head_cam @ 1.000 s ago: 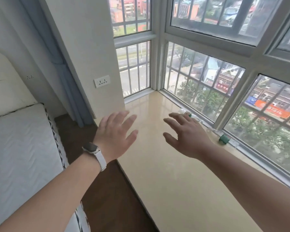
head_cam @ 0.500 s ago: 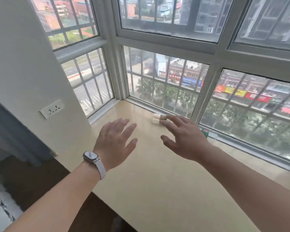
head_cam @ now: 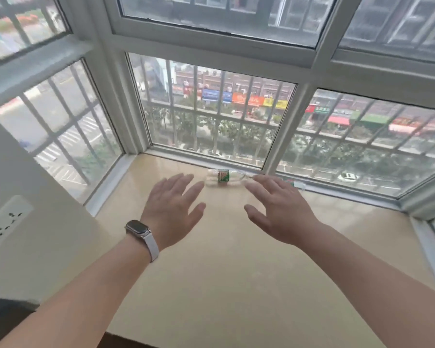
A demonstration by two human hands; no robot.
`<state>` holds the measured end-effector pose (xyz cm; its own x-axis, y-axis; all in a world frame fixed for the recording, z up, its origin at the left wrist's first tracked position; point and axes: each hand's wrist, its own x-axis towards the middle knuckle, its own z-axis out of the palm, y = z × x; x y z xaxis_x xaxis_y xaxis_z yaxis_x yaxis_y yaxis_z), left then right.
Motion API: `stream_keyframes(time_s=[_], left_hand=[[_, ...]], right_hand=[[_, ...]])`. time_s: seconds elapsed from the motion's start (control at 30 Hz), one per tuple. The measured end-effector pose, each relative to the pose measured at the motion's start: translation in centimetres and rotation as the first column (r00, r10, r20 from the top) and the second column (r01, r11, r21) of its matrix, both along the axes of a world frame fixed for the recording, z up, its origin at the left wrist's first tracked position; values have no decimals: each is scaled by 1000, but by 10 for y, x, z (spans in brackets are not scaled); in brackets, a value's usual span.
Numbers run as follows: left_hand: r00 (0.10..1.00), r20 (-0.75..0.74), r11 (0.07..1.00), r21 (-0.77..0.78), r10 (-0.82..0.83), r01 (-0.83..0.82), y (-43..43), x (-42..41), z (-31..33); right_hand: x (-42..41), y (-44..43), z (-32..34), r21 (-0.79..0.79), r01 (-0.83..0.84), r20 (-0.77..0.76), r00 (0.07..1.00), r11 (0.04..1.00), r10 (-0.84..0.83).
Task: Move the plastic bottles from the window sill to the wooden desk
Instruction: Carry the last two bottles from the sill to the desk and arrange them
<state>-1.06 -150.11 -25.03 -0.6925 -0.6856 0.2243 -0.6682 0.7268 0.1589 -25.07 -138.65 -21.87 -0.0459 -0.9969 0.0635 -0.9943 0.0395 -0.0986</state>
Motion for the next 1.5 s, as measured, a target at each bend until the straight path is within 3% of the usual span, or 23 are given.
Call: stream_keyframes(time_s=[0.3, 0.6, 1.13, 1.5], left_hand=[[987, 2, 986, 48, -158, 158, -67, -89, -35], [978, 82, 974, 136, -194, 182, -131, -189, -113], [966, 223, 973, 216, -129, 80, -231, -294, -322], [904, 428, 982, 177, -11, -72, -290, -307, -371]], right_hand=[[-70, -21, -30, 48, 173, 19, 985, 984, -174], [-164, -94, -113, 112, 233, 92, 966, 966, -244], [-306, -172, -333, 244, 333, 21, 937, 911, -349], [-364, -207, -387, 265, 494, -44, 864, 828, -502]])
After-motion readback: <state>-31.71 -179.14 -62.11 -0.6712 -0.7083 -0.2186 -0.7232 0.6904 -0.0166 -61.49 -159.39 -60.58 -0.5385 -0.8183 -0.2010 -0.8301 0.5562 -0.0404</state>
